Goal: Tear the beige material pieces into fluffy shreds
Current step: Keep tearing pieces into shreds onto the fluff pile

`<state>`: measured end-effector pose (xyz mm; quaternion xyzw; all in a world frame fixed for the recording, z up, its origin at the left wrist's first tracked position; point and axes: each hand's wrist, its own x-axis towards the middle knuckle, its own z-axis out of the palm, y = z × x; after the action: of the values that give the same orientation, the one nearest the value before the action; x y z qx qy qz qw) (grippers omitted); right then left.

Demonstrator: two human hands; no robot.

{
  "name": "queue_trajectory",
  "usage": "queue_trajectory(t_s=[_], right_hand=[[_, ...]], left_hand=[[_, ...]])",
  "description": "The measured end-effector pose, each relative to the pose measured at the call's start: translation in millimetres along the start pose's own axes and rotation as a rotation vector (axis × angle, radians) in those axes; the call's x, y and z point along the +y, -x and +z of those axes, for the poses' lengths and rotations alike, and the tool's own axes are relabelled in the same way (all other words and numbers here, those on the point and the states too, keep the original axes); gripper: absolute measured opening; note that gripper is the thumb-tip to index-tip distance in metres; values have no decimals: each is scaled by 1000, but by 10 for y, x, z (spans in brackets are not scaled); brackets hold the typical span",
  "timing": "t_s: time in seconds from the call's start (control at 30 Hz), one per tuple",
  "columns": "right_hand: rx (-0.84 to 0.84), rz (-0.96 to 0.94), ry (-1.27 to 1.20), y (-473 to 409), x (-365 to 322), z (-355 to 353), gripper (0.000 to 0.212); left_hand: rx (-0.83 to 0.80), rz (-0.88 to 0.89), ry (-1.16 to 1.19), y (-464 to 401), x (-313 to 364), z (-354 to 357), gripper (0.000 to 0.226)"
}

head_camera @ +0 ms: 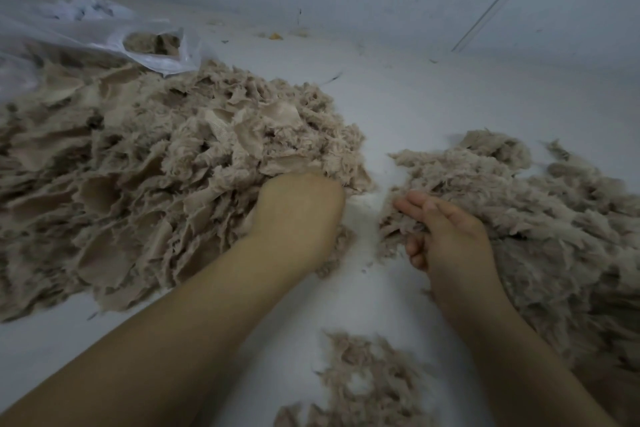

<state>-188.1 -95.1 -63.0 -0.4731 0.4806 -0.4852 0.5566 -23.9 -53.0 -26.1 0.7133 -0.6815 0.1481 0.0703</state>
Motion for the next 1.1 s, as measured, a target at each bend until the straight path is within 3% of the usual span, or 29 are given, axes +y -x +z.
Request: queue_trajectory(t_s=[0.1, 0.37, 0.53, 0.73, 0.9, 1.03, 1.1], right_hand=[[5, -2, -31, 20, -24, 31, 25], [-15, 8, -24, 20, -26, 75, 27], [-8, 46, 87, -47, 11, 13, 29], [-7, 68, 160, -98, 64, -54, 25], [-17, 47, 251, -122, 98, -63, 23], [-70, 12, 295, -107, 107, -73, 40], [-78, -13, 362, -105, 127, -79, 48]], left_hand=[[159, 190, 143, 24, 218, -3, 16], [104, 209, 202, -92, 491, 247, 21], [100, 363, 464, 9, 430, 220, 15], [-64, 165, 998, 126, 266, 233, 17], [-183, -112, 1537, 140, 240, 74, 27], [-195, -178, 1832, 151, 276, 10, 4], [-199, -236, 1960, 165, 274, 14, 6]])
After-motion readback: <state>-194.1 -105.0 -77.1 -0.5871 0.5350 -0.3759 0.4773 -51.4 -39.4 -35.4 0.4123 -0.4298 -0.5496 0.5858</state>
